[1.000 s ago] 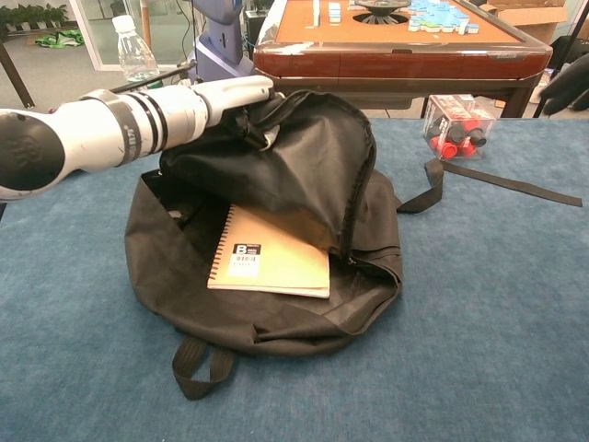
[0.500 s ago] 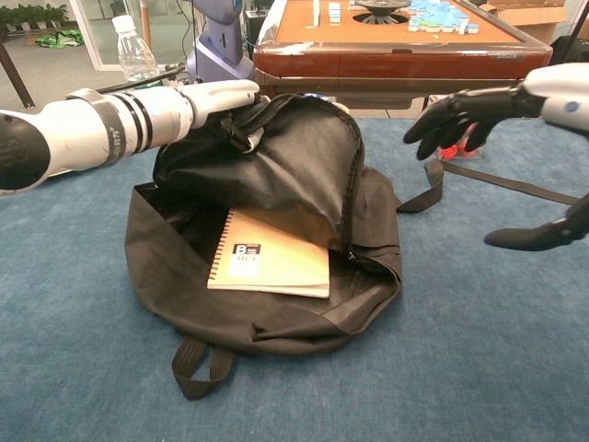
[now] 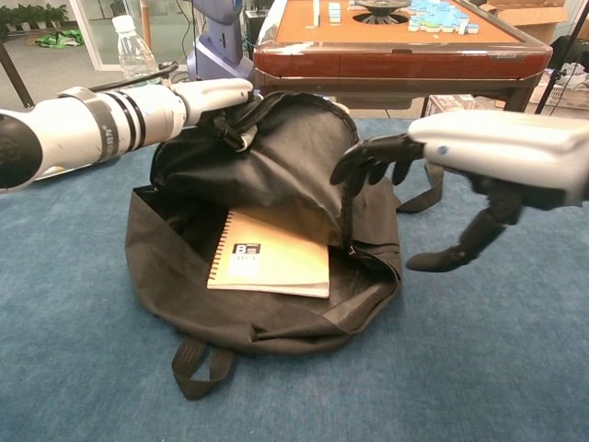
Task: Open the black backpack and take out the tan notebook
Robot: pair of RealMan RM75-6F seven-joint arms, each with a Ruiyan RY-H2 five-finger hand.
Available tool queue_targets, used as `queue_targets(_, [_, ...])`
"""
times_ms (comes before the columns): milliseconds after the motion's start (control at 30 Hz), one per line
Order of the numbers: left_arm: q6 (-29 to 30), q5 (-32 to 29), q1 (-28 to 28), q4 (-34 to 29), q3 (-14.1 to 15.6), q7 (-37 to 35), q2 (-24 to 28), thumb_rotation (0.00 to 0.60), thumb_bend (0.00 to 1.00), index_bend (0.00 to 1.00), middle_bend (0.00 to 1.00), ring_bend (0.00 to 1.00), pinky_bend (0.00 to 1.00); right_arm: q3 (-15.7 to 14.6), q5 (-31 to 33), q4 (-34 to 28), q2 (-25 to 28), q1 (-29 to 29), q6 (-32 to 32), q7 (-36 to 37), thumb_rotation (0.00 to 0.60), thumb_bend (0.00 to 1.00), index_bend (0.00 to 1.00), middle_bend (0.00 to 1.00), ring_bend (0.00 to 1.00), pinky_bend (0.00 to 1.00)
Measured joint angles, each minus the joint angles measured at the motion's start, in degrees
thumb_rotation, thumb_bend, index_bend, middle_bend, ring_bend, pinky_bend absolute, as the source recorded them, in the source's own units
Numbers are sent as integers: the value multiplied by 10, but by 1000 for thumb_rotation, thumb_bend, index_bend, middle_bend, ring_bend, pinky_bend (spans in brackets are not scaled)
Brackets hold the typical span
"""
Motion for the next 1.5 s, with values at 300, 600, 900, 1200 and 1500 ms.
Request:
queue_targets(300, [9,-4,6,-13,4,7,10,600,682,602,154,104,60,21,68,79,-93,54,-40,-43,600,206,221,263,213,277])
queue_targets(600, [15,-6,12,-21,8,10,17,600,682,601,154,103,60,26,88,165,-182,96,-49,-70,600,204,222,263,213,277])
queue_targets(900, [16,-8,14,-17,10,10,16,600,680,597,154,104,60,19,87,233,-238,119,-37,-82,600,200,222,263,193,277])
queue_targets(1200, [12,-11,14,-8,11,9,13,600,679,595,154,104,60,11,87,286,-278,128,-26,-79,600,200,229,263,193,277])
queue_targets(1500, [8,-20,13,9,11,13,6,600,674,594,154,104,60,8,85,342,-317,134,-10,-74,600,198,243,250,192,277])
